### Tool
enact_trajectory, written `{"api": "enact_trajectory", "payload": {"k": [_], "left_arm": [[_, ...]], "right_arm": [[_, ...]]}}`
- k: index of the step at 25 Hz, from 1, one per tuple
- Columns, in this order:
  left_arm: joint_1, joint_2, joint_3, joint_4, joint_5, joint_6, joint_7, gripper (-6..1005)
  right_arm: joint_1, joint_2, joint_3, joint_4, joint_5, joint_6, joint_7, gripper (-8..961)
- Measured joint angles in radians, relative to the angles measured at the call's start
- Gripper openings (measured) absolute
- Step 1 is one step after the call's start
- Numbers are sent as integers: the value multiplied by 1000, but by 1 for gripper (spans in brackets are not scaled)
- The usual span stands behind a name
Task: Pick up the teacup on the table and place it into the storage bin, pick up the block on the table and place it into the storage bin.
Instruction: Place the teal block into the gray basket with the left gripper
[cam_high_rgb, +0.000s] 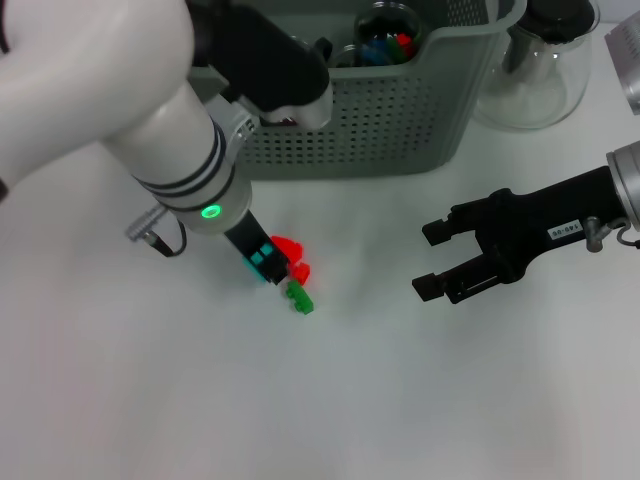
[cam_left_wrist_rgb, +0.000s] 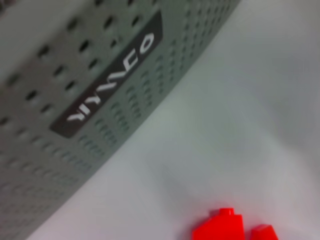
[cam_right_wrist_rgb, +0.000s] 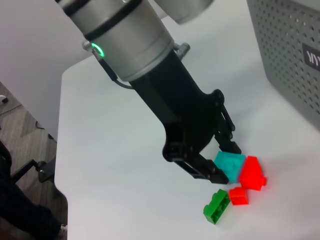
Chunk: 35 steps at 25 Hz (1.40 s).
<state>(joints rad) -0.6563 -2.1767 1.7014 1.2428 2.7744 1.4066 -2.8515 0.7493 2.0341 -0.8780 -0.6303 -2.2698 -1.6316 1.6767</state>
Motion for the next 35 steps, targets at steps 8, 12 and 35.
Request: {"api": "enact_trajectory", "payload": {"k": [8,12,35], "left_arm": [[53,2,-125,402,71,242,4,399],[39,6,-231,654,25,311,18,402],[-280,54,-535,42,5,-177,115,463]], "right_arm": [[1,0,-3,-17,-1,-2,0,947],[3,-2,-4,-19,-1,-4,0,947],[-1,-11,2,-31,-2,-3,11,946]]}}
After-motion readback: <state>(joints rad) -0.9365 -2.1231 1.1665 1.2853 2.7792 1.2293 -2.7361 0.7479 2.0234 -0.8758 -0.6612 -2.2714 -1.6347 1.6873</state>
